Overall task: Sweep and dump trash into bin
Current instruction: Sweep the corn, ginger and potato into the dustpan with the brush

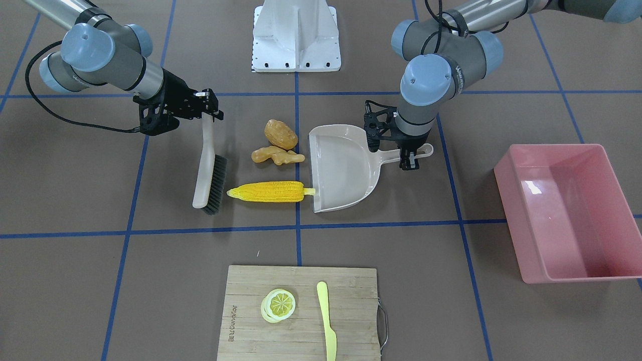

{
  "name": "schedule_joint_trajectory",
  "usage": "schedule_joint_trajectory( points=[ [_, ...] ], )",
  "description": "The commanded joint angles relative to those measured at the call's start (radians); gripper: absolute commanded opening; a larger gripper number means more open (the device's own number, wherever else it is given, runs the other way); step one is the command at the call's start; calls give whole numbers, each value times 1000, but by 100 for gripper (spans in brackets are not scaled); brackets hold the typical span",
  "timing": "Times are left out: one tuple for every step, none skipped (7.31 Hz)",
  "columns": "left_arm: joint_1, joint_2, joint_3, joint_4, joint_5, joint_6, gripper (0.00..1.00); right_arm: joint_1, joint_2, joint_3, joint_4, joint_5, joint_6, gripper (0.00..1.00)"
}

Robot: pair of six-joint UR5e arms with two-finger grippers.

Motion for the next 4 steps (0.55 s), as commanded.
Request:
schedule_joint_trajectory(
  points=[
    [0,-5,0,0,0,0,0,-47,-11,-5,33,-11,17,0],
    [-1,-8,0,0,0,0,0,-73,-12,-12,57,-20,42,0],
    [0,-8,1,0,1,-2,0,-111,-5,-12,59,-63,49,0],
    [0,-9,2,0,2,0,0,-147,5,-12,59,-97,50,0]
  ],
)
